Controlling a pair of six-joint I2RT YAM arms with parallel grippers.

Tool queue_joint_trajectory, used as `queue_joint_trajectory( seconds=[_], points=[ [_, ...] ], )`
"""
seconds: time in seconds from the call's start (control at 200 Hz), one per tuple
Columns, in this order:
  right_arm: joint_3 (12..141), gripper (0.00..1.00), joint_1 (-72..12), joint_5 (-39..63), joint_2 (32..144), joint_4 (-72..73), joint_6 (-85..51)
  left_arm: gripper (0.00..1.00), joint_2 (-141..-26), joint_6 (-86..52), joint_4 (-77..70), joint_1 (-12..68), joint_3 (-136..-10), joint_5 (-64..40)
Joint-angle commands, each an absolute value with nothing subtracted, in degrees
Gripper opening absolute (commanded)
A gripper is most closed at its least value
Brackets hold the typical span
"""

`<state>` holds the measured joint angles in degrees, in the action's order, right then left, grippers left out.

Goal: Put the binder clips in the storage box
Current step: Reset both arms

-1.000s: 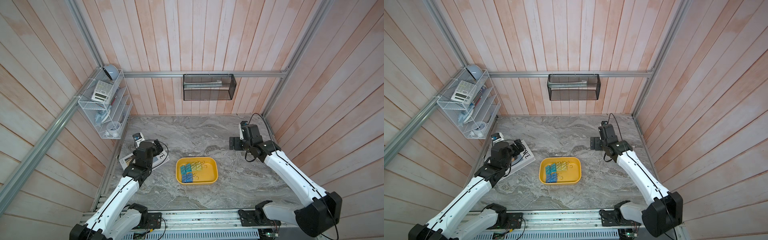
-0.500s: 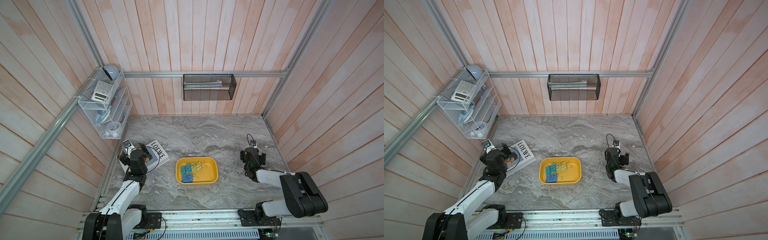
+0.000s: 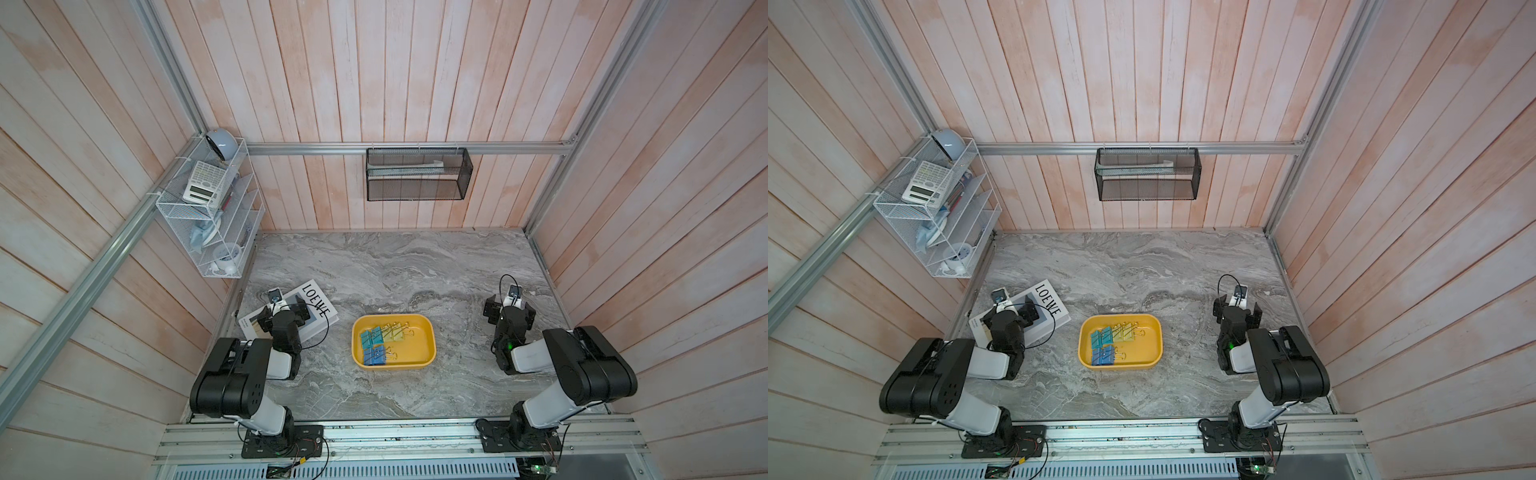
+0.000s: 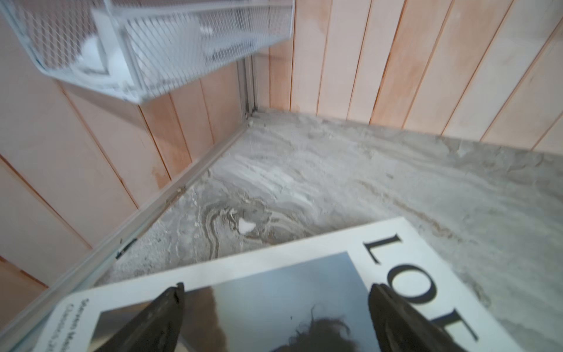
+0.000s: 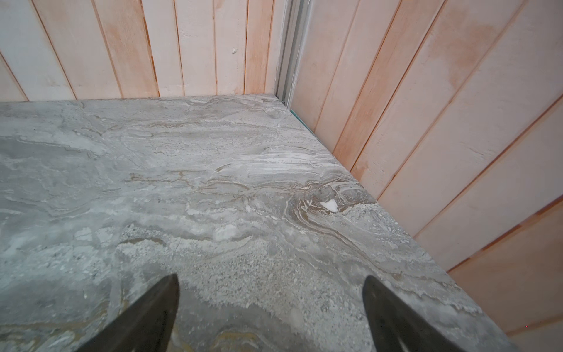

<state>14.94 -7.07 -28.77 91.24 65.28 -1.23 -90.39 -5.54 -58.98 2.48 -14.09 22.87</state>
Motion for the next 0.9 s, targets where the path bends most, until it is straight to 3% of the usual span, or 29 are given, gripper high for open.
queue_joint_trajectory(
  seconds=[0.0, 0.29, 0.895],
  points=[
    [16.45, 0.98, -6.68, -27.51, 90.62, 64.83, -2.24, 1.0, -88.33, -4.25, -56.92, 2.92, -18.55, 21.15],
    [20.54, 0.98, -6.01, -26.35, 90.18, 56.49, -2.74, 1.0, -89.73, -5.74, -55.56, 2.37, -20.58, 24.33],
    [20.57, 0.98, -6.11, -26.38, 90.13, 56.43, -2.81, 1.0, -89.56, -5.87, -55.3, 2.44, -20.63, 24.43]
  ],
)
